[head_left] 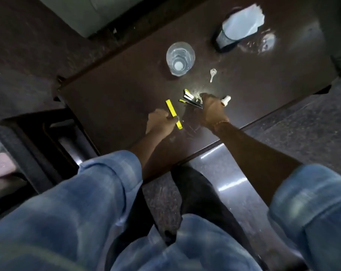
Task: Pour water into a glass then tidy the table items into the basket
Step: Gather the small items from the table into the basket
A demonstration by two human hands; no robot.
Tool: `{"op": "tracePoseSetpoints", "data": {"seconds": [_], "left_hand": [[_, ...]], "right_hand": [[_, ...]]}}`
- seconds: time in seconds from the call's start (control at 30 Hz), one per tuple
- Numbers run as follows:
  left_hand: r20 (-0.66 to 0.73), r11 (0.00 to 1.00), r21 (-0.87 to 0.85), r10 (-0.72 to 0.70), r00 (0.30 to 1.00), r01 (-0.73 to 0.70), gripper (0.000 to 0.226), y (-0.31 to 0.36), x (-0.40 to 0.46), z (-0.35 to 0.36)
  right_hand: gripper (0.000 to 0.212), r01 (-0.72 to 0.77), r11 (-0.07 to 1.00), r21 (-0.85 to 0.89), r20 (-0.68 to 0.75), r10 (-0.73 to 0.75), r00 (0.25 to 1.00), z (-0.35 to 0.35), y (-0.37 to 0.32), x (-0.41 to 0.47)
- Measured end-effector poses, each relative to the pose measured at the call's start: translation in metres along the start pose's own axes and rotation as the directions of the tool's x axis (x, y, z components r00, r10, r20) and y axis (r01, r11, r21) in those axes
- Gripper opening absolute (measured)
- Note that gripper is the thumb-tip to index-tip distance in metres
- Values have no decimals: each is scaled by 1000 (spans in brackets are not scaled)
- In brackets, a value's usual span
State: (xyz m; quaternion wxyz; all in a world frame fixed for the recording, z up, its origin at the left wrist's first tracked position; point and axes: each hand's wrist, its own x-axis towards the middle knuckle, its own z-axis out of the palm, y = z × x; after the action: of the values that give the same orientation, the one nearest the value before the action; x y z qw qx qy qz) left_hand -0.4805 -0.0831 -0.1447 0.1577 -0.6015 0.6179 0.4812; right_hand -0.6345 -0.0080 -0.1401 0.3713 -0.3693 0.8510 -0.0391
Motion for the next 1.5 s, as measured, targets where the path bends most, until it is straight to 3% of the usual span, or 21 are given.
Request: {"op": "tracePoseSetpoints", "data": {"seconds": [0.17,0.5,0.63,0.77,0.9,0.97,1.1,1.27,1.5], "left_hand": [[-118,994,72,-68,991,77,59,4,36,28],[-124,986,163,-19,992,40,35,7,12,-11],[-142,938,322,183,973,-130,30,1,-37,-83],[-81,723,616,452,889,-311,24,-32,-96,-201],[-96,563,777,548,831,-282,25,-116,-149,-349],[-150,569,793,531,834,-219,27,-171,-177,-418],[-304,679,732,400,865,-57,29,-293,-221,-497],[-382,786,616,235,894,56,32,-391,-231,-504],[-334,818,575,225,915,9,32,-439,-195,-465]], "right_hand": [[41,18,992,-124,30,-14,999,19,9,39],[27,64,987,-148,-46,-72,996,8,-14,7],[20,115,989,-87,-117,-125,985,-13,-61,-46],[19,304,947,-99,-138,-316,939,-32,-136,-97],[33,483,854,-195,-165,-514,842,-28,-240,-138],[35,558,807,-192,-156,-586,795,-11,-295,-155],[35,678,702,-219,-26,-698,715,42,-398,-187],[28,739,622,-258,139,-733,665,109,-479,-208],[33,689,595,-414,267,-644,717,160,-516,-201]]}}
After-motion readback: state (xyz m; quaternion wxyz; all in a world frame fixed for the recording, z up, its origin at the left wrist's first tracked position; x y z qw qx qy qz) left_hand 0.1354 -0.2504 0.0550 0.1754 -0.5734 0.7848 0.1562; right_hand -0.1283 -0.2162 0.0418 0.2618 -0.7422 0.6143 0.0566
